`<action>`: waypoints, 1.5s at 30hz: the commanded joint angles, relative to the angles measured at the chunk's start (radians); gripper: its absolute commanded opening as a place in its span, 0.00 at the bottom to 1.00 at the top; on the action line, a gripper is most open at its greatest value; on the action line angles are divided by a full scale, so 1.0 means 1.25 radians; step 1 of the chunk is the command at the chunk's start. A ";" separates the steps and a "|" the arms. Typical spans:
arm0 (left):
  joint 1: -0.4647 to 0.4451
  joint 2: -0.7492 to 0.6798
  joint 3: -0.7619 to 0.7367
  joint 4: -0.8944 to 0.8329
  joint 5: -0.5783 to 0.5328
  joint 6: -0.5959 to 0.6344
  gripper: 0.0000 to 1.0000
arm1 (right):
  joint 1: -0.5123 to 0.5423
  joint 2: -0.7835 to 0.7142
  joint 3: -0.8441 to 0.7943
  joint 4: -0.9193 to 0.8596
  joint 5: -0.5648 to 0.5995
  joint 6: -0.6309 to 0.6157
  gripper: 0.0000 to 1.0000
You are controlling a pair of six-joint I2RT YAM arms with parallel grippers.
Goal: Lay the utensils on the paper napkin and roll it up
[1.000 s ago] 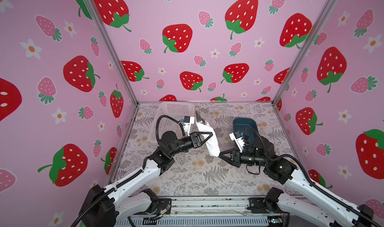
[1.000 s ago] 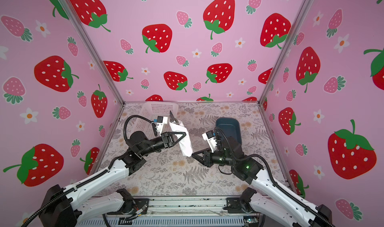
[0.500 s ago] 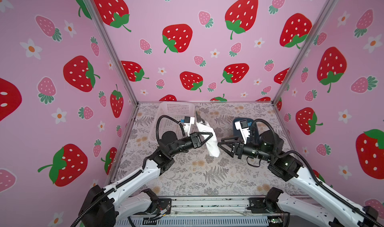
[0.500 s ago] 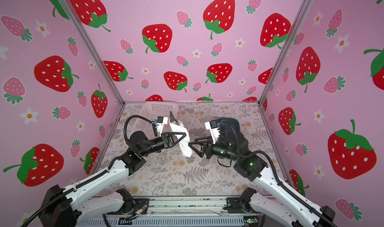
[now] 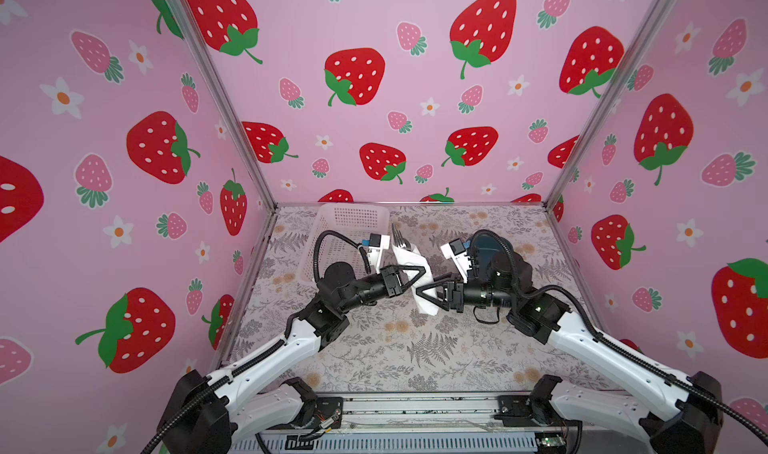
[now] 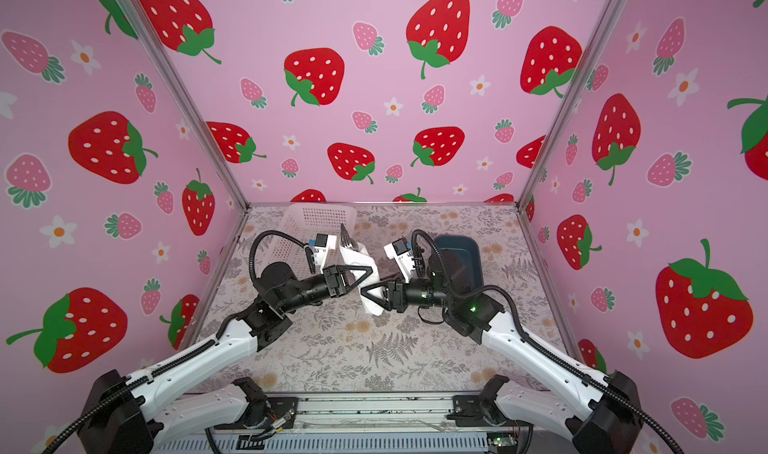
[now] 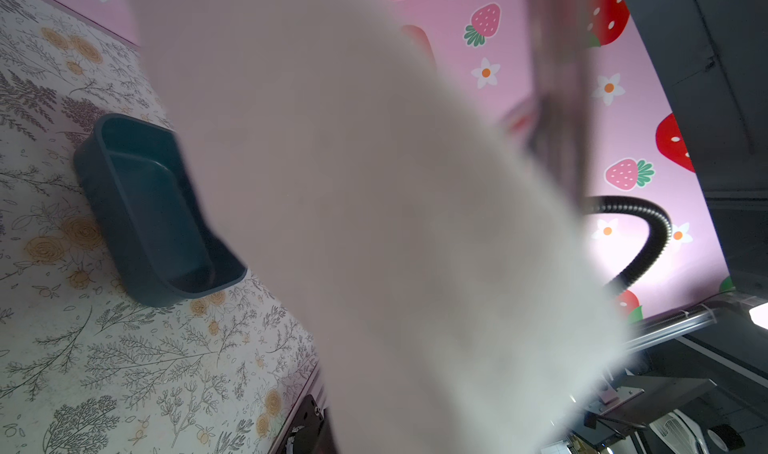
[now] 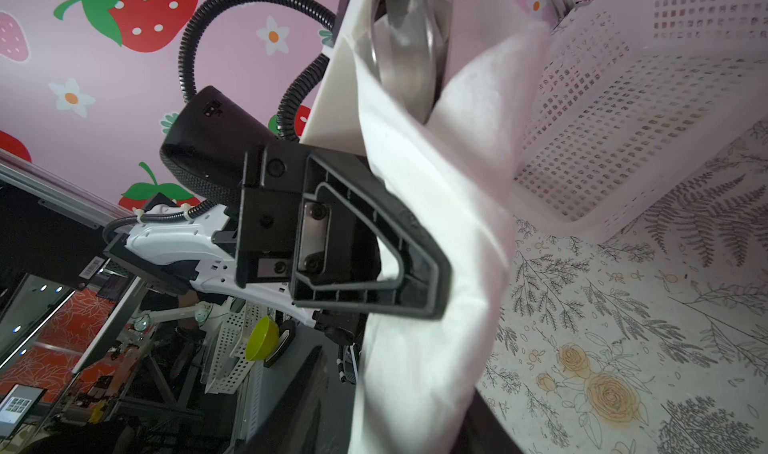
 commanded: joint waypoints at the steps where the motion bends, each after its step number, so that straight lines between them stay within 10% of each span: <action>1: 0.001 -0.018 0.027 0.039 0.016 0.015 0.12 | 0.005 0.004 -0.016 0.046 -0.041 0.010 0.44; 14: 0.001 -0.009 0.047 0.052 0.059 0.021 0.13 | 0.003 0.018 -0.033 0.135 -0.062 0.043 0.23; 26: 0.002 -0.022 0.021 -0.028 0.012 0.054 0.51 | 0.006 0.010 -0.008 0.069 0.032 -0.005 0.07; 45: 0.002 0.033 -0.037 0.094 -0.033 -0.006 0.41 | 0.065 0.012 -0.003 0.034 0.134 -0.072 0.07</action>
